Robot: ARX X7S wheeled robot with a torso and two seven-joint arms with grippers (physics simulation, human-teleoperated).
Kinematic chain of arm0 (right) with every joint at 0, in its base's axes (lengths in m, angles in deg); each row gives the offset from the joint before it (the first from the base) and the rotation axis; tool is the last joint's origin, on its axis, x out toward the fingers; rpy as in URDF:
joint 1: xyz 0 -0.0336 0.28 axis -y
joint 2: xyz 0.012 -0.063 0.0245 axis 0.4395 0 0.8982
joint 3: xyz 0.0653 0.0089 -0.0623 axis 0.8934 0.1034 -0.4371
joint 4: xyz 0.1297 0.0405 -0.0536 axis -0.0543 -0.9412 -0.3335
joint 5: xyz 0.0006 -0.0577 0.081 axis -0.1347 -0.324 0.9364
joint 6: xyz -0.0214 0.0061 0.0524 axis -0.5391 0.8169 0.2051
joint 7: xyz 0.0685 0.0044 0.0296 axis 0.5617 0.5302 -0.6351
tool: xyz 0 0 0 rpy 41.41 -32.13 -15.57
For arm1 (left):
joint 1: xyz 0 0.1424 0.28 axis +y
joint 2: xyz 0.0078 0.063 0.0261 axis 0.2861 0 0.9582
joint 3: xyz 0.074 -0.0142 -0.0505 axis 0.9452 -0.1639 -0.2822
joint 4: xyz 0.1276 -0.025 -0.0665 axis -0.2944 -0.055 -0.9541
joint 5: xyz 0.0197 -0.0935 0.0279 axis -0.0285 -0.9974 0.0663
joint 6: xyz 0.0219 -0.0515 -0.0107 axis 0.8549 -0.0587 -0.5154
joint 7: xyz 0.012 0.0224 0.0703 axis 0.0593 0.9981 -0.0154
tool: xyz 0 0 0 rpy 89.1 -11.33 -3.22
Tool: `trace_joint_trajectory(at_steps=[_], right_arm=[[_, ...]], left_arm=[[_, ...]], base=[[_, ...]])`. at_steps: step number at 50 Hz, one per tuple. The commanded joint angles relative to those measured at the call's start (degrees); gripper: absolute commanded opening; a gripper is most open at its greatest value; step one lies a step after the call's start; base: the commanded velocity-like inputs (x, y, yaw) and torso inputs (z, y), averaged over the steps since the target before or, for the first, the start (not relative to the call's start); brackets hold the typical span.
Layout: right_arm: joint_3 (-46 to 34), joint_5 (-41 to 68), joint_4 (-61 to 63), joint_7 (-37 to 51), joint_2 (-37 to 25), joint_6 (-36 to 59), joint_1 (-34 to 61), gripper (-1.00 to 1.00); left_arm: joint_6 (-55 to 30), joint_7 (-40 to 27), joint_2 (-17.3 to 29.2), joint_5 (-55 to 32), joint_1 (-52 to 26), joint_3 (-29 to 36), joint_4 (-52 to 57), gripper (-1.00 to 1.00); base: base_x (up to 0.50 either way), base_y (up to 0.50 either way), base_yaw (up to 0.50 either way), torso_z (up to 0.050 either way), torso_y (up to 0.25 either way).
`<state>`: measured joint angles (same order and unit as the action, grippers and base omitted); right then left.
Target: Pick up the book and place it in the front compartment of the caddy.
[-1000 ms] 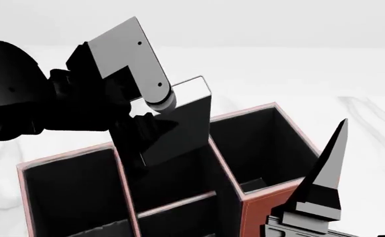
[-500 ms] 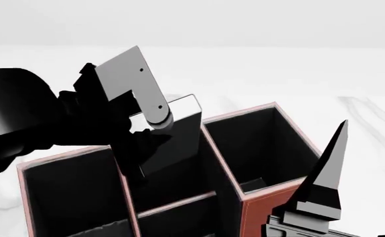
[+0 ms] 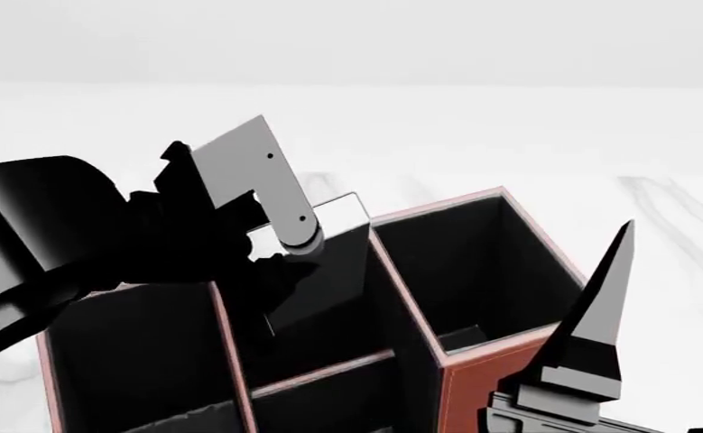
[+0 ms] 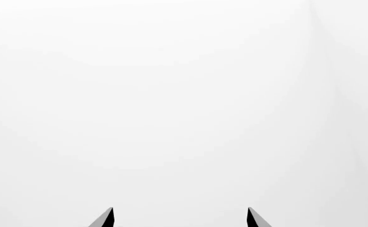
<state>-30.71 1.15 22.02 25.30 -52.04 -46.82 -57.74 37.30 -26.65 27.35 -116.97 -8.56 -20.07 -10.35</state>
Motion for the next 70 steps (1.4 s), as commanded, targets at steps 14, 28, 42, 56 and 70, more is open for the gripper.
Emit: trace_joint_trajectory(at_steps=[14, 28, 42, 56, 70], right_arm=[[-1.2, -3.6, -1.4, -2.9, 0.3, -0.9, 0.1, 1.0], [-1.2, -3.7, -2.0, -2.9, 0.1, -1.4, -0.3, 1.0], [-1.1, -3.7, -2.4, -2.8, -0.2, -1.8, -0.9, 1.0], [-2.1, -4.3, -3.5, -3.1, 0.2, -1.7, -0.6, 1.0], [-2.4, -4.7, -4.3, -3.3, 0.4, -2.0, -0.7, 1.0]], left_arm=[[5.3, 2.3, -2.6, 3.7, 2.5, -0.2, -4.3, -1.0], [11.3, 4.7, -4.1, 5.9, 4.5, 0.8, -10.8, -1.0], [16.4, 6.0, -6.1, 7.6, 6.1, 1.3, -16.5, -1.0], [21.4, 7.9, -8.4, 9.1, 7.1, 1.8, -23.2, -1.0], [26.7, 10.6, -12.2, 10.4, 7.7, 2.3, -32.3, -1.0]], base=[[0.0, 0.0, 0.0, 0.001, 0.001], [0.0, 0.0, 0.0, 0.0, 0.001], [0.0, 0.0, 0.0, 0.0, 0.001], [0.0, 0.0, 0.0, 0.001, 0.001], [0.0, 0.0, 0.0, 0.0, 0.001]])
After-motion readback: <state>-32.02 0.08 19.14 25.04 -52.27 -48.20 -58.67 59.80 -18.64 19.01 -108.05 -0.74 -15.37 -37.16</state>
